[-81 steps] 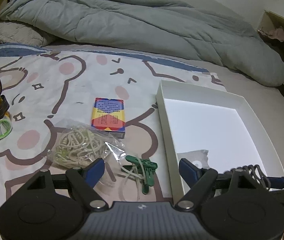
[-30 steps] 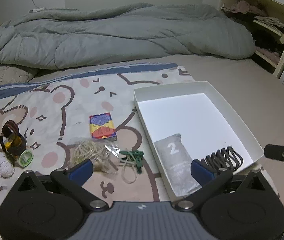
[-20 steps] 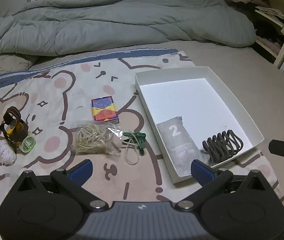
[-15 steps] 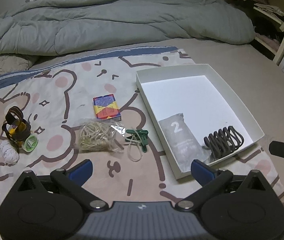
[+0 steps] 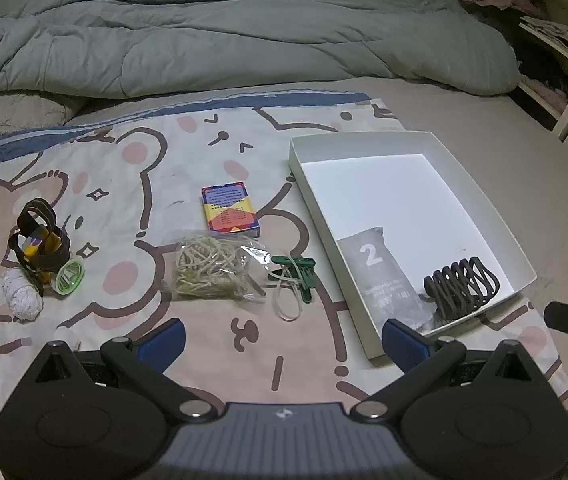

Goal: Organize objects
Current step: 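Open both tools to release the spring and packet, then withdraw, then grasp the green clip with the right tool while the left tool grasps the white cloth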

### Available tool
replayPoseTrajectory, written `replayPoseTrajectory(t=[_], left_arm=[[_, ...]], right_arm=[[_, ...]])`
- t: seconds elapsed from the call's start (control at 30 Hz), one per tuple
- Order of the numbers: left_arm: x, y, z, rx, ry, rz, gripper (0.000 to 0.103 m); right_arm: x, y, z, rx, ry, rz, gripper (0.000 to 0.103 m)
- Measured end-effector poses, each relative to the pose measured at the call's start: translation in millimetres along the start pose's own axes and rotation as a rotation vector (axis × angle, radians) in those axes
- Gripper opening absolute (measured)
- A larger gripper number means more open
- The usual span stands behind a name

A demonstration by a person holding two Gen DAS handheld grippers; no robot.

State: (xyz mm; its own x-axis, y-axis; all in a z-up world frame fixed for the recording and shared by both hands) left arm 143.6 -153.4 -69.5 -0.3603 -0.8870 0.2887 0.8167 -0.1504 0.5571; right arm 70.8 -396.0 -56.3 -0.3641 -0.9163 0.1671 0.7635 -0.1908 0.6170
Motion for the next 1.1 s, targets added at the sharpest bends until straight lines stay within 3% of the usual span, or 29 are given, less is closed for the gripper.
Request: replayPoseTrajectory(t=[0.43,1.1], left_arm=[[-30,5,18,0.038,0.039,0.010,0.103],[-135,7,73,0.140,0.184,0.114,0.103]], right_arm=[[-28,14,-3,0.032,0.032,-0.021,0.103],[-153,39,-9,0.054,0.141,0.100,0.103]])
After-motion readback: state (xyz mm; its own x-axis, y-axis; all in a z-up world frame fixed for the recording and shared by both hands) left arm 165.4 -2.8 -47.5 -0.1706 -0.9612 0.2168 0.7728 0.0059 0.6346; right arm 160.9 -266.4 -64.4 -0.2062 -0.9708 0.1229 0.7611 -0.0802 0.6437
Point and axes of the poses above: each gripper's, at about its wrist camera, not at the fingertips, and z roughly against the way its jaws point, x to its right, y to its top, the point moved 4 cm from there along -z, roughly the way its jaws point, and after that the axes turned 15 degrees about -y, right-handed, at the moved point
